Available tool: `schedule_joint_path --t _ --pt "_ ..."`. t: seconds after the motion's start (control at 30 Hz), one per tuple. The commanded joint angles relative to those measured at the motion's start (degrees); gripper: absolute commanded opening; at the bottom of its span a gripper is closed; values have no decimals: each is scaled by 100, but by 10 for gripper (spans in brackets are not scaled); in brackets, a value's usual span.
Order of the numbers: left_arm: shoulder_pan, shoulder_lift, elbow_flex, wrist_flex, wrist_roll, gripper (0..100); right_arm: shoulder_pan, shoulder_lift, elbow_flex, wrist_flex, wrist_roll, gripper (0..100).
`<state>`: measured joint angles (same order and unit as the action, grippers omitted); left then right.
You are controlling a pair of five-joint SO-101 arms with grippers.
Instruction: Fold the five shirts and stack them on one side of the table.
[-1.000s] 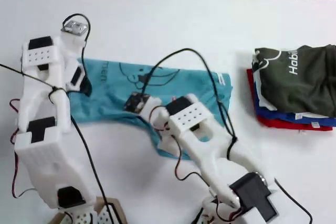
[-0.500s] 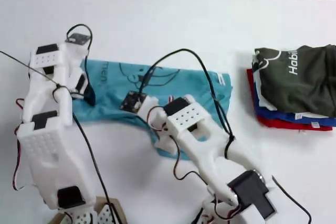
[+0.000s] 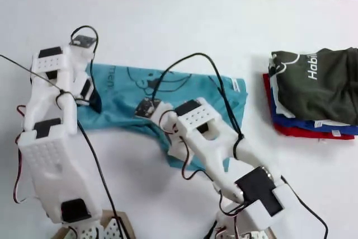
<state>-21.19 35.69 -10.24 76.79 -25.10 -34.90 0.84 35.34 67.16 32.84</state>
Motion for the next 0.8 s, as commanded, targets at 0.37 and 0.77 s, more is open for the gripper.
schedule_joint_path --t 0.37,0.77 --pt "62 70 -101 -211 53 245 13 -2431 -290 1429 949 21" --pt "62 70 -110 -211 53 246 -4 -3037 -202 1525 1046 21"
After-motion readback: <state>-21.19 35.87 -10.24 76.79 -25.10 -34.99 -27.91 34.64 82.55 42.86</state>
